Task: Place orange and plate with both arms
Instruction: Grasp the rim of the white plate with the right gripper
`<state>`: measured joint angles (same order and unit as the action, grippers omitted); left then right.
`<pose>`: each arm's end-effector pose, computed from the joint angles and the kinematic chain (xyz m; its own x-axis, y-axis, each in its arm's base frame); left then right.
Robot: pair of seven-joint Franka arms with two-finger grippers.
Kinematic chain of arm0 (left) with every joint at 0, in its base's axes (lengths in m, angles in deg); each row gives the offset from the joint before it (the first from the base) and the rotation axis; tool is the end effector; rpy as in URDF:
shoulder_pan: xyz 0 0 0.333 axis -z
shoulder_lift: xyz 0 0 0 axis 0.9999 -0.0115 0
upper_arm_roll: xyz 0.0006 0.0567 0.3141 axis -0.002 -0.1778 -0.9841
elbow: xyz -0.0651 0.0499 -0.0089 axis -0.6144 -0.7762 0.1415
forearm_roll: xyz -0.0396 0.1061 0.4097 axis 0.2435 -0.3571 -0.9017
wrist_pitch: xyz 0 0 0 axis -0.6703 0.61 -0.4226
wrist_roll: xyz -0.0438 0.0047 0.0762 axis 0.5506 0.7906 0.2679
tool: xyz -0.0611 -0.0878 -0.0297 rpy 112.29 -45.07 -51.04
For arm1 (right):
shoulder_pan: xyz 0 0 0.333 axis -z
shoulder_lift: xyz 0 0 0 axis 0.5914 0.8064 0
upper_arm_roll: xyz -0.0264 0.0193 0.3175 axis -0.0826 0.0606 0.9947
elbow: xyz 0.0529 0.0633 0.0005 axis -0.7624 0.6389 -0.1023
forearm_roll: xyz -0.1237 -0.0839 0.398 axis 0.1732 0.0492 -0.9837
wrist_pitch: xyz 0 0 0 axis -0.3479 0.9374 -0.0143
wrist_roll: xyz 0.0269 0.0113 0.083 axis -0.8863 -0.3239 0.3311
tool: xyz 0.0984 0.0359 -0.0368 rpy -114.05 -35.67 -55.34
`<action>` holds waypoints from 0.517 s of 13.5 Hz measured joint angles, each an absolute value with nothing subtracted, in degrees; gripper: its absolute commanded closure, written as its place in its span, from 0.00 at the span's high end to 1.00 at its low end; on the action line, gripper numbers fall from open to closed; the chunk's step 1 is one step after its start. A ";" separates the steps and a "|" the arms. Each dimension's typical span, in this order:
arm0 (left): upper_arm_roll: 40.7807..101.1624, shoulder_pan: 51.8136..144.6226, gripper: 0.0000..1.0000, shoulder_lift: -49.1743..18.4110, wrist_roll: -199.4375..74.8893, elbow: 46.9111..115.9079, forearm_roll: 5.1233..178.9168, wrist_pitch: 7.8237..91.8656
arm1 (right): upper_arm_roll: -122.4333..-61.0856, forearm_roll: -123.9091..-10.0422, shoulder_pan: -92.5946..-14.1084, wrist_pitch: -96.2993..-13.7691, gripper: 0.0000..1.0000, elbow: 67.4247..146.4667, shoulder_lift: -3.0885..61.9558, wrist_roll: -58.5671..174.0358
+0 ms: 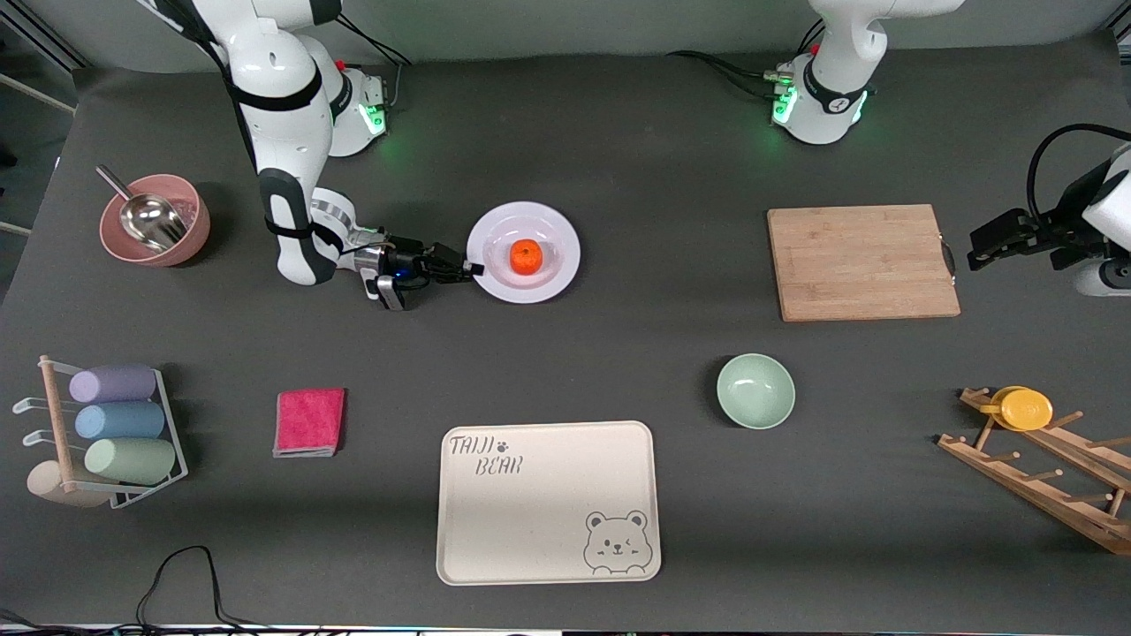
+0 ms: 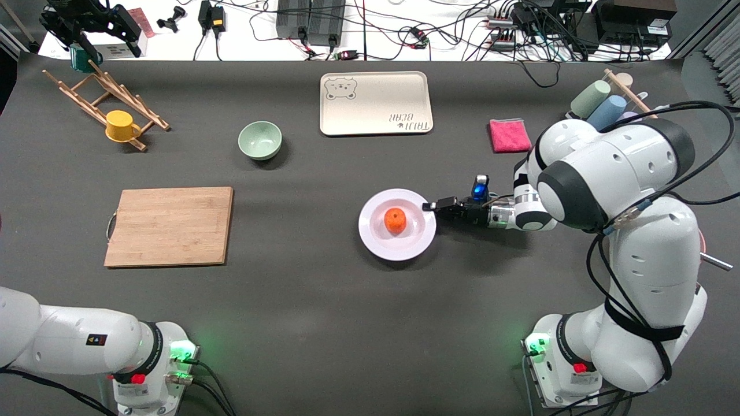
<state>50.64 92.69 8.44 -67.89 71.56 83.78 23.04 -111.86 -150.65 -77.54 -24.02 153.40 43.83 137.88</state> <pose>0.5966 -0.0148 0.6080 0.9997 -0.0072 -0.0244 -0.0069 -0.9999 0.0118 0.3578 0.1607 0.0348 0.9843 -0.1700 0.0470 0.0229 -0.1412 -0.9897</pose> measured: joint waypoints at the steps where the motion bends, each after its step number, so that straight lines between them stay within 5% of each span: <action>1: 50.69 92.72 1.00 8.43 -67.90 71.56 83.78 23.04 | -111.97 -150.66 -77.54 -23.23 0.00 153.50 44.05 138.61; 7: 50.86 92.82 1.00 8.40 -68.04 71.56 83.77 23.04 | -112.29 -151.43 -77.53 -21.13 0.00 153.76 44.57 139.42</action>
<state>50.86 92.82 8.40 -68.04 71.56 83.77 23.04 -112.29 -151.43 -77.53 -21.13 153.76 44.57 139.42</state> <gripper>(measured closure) 0.000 0.956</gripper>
